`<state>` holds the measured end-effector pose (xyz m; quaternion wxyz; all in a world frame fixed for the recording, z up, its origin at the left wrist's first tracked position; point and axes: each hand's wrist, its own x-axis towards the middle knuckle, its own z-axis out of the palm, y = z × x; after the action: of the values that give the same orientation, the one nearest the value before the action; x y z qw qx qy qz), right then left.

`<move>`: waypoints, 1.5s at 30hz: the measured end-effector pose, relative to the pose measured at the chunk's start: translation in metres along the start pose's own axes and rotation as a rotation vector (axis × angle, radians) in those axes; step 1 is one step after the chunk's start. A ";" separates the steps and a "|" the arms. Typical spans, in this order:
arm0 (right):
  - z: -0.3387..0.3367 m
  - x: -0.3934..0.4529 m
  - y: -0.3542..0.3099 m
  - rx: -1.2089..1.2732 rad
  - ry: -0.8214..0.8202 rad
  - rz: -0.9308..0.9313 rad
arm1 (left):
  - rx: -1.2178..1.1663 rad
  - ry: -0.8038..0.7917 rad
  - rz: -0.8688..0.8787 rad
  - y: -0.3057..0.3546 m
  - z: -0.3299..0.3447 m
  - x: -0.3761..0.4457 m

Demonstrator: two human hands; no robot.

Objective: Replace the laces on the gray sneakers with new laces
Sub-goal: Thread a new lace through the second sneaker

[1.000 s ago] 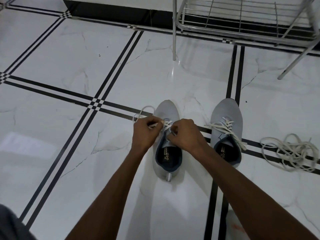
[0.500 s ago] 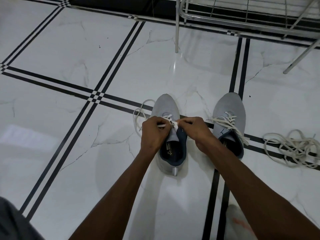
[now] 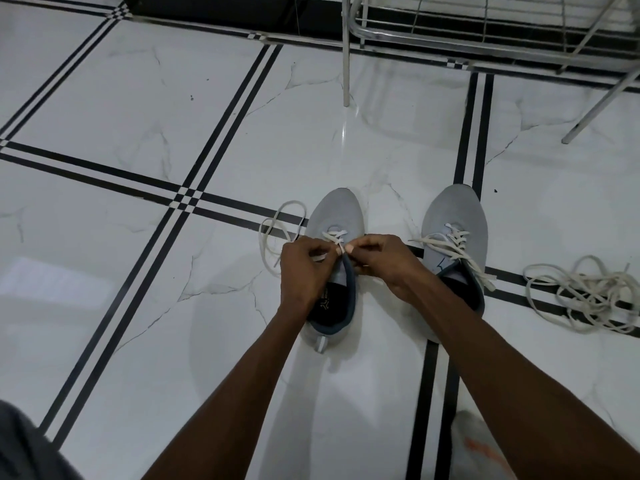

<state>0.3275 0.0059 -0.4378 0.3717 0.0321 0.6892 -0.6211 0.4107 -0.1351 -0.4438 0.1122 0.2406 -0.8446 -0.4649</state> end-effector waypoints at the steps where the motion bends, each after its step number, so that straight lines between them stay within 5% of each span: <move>1: 0.002 0.002 0.000 -0.058 0.019 -0.017 | 0.027 0.049 0.000 -0.001 0.000 -0.001; 4: 0.009 0.008 -0.002 -0.187 0.083 -0.057 | 0.188 0.173 0.017 0.002 -0.001 -0.004; 9: 0.012 0.012 -0.003 -0.231 0.144 -0.063 | 0.190 0.003 0.038 0.012 0.004 -0.012; 14: 0.001 0.005 -0.015 -0.171 0.151 -0.081 | 0.196 0.044 -0.045 0.012 0.000 -0.005; 19: -0.055 0.009 -0.024 -0.820 0.437 -0.318 | 0.097 0.082 -0.076 0.013 -0.001 -0.003; 24: -0.012 0.007 -0.018 -0.948 0.202 -0.576 | 0.033 0.054 -0.052 0.012 -0.001 -0.003; 29: 0.007 0.018 -0.003 -1.066 0.172 -0.551 | 0.063 0.039 -0.011 0.007 -0.001 -0.002; 34: -0.039 0.007 -0.003 -1.333 0.347 -0.237 | 0.077 0.052 -0.037 0.011 -0.003 -0.005; 36: -0.031 0.006 -0.002 -1.347 0.362 -0.423 | 0.056 0.056 -0.036 0.012 -0.002 -0.003; 39: 0.004 0.009 -0.010 -1.118 0.174 -0.584 | 0.047 0.063 -0.050 0.015 -0.001 -0.003; 45: -0.021 0.004 0.001 -1.307 0.317 -0.270 | 0.112 0.032 -0.024 0.014 -0.002 -0.003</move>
<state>0.3153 0.0227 -0.4415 0.1288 -0.1946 0.9666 -0.1064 0.4099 -0.1293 -0.4309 0.1064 0.2639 -0.8646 -0.4142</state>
